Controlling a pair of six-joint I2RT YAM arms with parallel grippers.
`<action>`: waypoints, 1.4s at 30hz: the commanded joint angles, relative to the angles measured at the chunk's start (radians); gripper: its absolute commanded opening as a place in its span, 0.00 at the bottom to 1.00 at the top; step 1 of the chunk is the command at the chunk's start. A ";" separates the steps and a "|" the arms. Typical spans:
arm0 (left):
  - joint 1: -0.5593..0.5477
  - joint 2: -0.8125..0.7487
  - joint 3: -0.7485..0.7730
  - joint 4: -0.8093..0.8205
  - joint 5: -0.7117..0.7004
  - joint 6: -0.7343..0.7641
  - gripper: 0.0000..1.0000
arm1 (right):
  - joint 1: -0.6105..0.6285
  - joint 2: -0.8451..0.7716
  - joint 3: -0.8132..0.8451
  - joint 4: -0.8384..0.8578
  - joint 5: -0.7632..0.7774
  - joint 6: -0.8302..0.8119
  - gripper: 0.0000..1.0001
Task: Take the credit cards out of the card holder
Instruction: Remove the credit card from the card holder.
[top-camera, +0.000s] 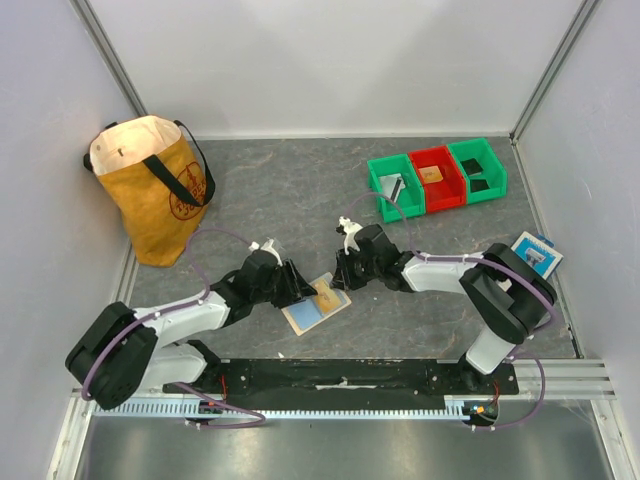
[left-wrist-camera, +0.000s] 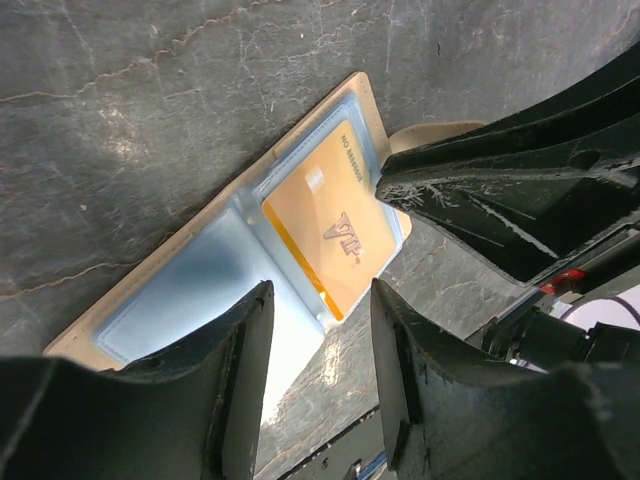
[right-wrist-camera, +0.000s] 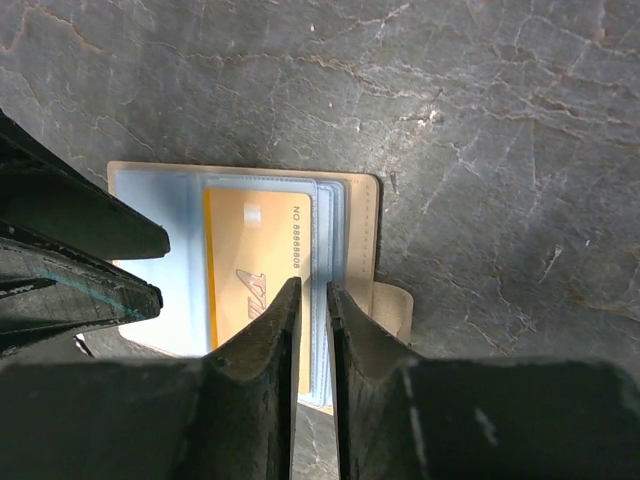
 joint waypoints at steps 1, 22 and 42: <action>0.005 0.032 -0.017 0.141 0.030 -0.069 0.50 | -0.012 0.023 -0.028 0.070 -0.048 0.000 0.20; 0.028 0.210 -0.126 0.407 0.128 -0.165 0.40 | -0.008 0.008 -0.085 0.094 -0.094 0.032 0.07; 0.145 0.368 0.003 0.488 0.335 -0.017 0.02 | -0.017 -0.126 -0.122 0.106 0.076 0.075 0.09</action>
